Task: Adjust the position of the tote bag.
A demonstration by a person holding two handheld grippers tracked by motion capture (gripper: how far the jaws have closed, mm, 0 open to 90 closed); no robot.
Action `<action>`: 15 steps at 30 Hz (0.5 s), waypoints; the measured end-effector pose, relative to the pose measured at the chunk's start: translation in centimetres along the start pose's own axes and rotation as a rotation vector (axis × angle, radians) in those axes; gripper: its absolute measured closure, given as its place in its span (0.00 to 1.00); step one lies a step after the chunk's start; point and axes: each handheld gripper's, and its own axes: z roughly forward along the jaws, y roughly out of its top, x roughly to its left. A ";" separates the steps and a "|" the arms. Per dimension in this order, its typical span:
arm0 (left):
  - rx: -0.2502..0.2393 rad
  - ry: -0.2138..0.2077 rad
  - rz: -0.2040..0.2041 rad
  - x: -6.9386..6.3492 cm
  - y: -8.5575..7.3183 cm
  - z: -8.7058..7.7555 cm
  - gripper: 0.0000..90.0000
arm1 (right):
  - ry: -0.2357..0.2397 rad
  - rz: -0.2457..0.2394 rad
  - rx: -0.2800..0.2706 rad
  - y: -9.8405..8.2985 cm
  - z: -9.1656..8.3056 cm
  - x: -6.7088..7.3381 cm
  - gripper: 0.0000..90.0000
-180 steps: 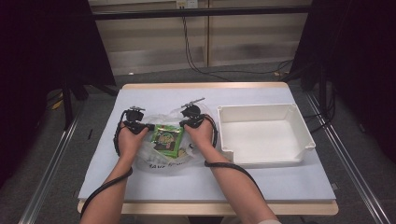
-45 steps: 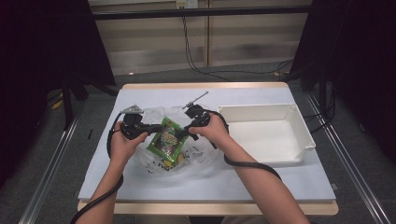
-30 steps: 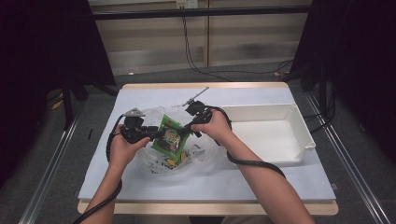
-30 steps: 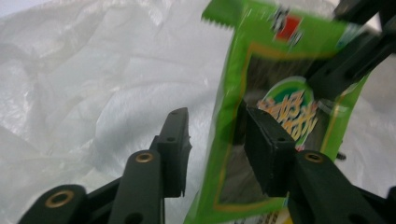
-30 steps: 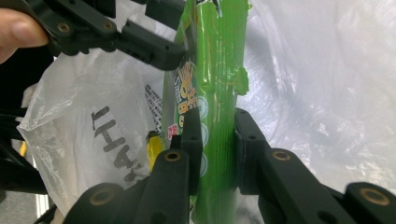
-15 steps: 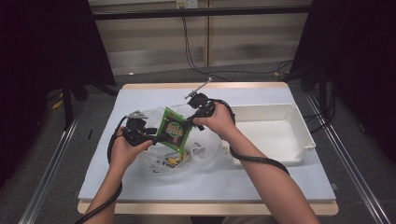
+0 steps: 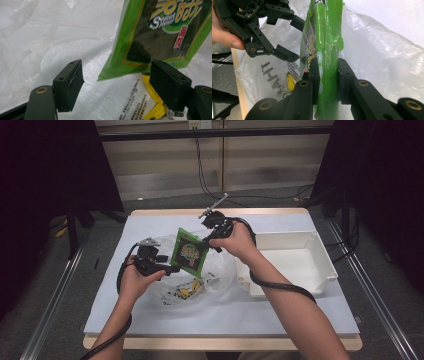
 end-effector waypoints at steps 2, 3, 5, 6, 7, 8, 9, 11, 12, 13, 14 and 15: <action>0.001 -0.001 0.006 0.0 0.0 0.1 0.28 | -0.003 0.001 -0.002 0.0 -0.4 -0.2 0.86; 0.003 -0.003 0.007 0.0 0.0 0.1 0.28 | -0.005 0.001 -0.002 0.0 -0.6 -0.3 0.86; 0.006 -0.003 0.008 0.0 0.0 0.1 0.27 | -0.011 -0.002 -0.001 0.0 -1.0 -0.4 0.86; -0.003 -0.006 0.008 0.1 -0.1 0.2 0.27 | -0.016 -0.004 0.001 0.0 -1.1 -0.5 0.86; -0.002 0.001 0.009 0.2 -0.2 0.1 0.26 | -0.016 -0.001 0.001 0.0 -1.3 -0.5 0.86; -0.003 0.006 0.009 0.3 -0.2 0.1 0.26 | -0.017 -0.005 0.001 0.1 -1.4 -0.6 0.86; -0.007 0.005 0.007 0.3 -0.3 0.0 0.26 | -0.017 -0.005 0.003 0.2 -1.5 -0.6 0.86; -0.008 0.004 0.003 0.4 -0.3 -0.1 0.26 | -0.020 -0.018 0.007 0.3 -1.6 -0.6 0.86; -0.008 0.004 0.004 0.4 -0.3 -0.1 0.25 | -0.020 -0.030 0.012 0.4 -1.7 -0.6 0.86; -0.008 0.004 0.004 0.3 -0.3 -0.1 0.25 | -0.022 -0.031 0.011 0.5 -1.8 -0.5 0.86; -0.008 0.004 0.004 0.3 -0.3 -0.1 0.25 | -0.023 -0.030 0.010 0.5 -1.9 -0.5 0.86; -0.001 0.006 0.004 0.3 -0.3 0.0 0.25 | -0.024 -0.031 0.009 0.6 -2.0 -0.5 0.86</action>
